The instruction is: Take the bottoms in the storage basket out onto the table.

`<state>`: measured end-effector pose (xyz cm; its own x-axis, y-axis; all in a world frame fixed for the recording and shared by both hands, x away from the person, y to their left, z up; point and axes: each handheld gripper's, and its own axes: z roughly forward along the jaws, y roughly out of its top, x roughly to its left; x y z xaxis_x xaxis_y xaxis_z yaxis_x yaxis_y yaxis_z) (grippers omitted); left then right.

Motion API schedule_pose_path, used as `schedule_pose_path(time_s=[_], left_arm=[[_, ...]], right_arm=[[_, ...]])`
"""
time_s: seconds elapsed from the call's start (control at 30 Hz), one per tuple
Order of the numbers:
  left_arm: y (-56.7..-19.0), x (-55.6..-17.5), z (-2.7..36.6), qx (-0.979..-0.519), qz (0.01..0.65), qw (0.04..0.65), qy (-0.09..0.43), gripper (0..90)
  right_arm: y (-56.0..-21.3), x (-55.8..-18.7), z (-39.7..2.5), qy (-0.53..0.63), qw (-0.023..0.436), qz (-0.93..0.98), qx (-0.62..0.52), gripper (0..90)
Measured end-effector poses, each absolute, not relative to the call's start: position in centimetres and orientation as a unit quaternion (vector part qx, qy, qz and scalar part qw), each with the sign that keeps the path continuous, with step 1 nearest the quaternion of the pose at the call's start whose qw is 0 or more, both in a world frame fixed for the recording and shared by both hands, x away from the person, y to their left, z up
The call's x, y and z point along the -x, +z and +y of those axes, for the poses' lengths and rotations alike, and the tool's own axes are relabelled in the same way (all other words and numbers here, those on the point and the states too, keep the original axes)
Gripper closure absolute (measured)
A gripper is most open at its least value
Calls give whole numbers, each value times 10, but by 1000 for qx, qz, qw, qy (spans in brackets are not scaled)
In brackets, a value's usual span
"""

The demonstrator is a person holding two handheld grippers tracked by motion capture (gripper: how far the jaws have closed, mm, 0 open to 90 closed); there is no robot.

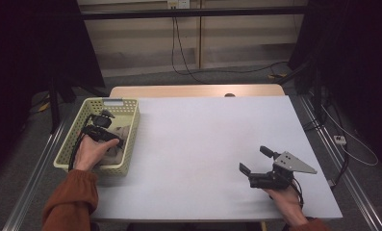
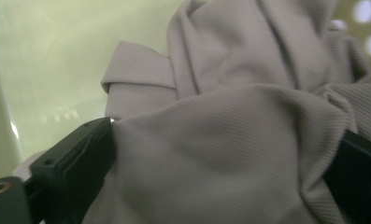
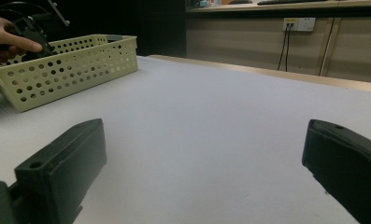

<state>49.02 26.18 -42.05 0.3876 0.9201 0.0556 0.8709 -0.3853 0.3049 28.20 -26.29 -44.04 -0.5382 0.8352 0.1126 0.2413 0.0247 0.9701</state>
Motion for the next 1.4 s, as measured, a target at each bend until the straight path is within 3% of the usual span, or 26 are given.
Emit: schedule_pose_path(time_s=[0.2, 0.4, 0.6, 0.7, 0.9, 0.93, 0.97, 1.07, 1.17, 1.4], left_arm=[[-425, -495, 265, -818, 552, 117, 111, 5], [-433, -498, 270, -822, 548, 142, 61, 3], [-438, -499, 263, -834, 534, 129, 62, 0], [-435, -499, 260, -834, 535, 125, 46, 101], [-429, -500, 254, -838, 533, 112, 31, 211], [-428, -500, 252, -840, 530, 114, 27, 312], [-427, -500, 250, -843, 525, 112, 23, 346], [-426, -502, 249, -844, 526, 104, 17, 371], [-424, -502, 246, -846, 523, 106, 4, 495], [-423, -502, 244, -844, 526, 104, 6, 619]], right_arm=[[-441, -282, -263, 568, 258, 669, -403, 0], [-441, -282, -262, 567, 260, 671, -402, 0], [-441, -282, -263, 565, 262, 671, -403, 0], [-441, -282, -262, 565, 261, 671, -403, 0], [-441, -283, -262, 564, 261, 673, -401, 0], [-441, -283, -262, 564, 261, 673, -401, 0], [-441, -283, -263, 564, 261, 673, -401, 0], [-442, -283, -263, 564, 260, 672, -403, 0], [-442, -284, -264, 562, 258, 674, -404, 0], [-442, -284, -263, 563, 257, 676, -402, 0]])
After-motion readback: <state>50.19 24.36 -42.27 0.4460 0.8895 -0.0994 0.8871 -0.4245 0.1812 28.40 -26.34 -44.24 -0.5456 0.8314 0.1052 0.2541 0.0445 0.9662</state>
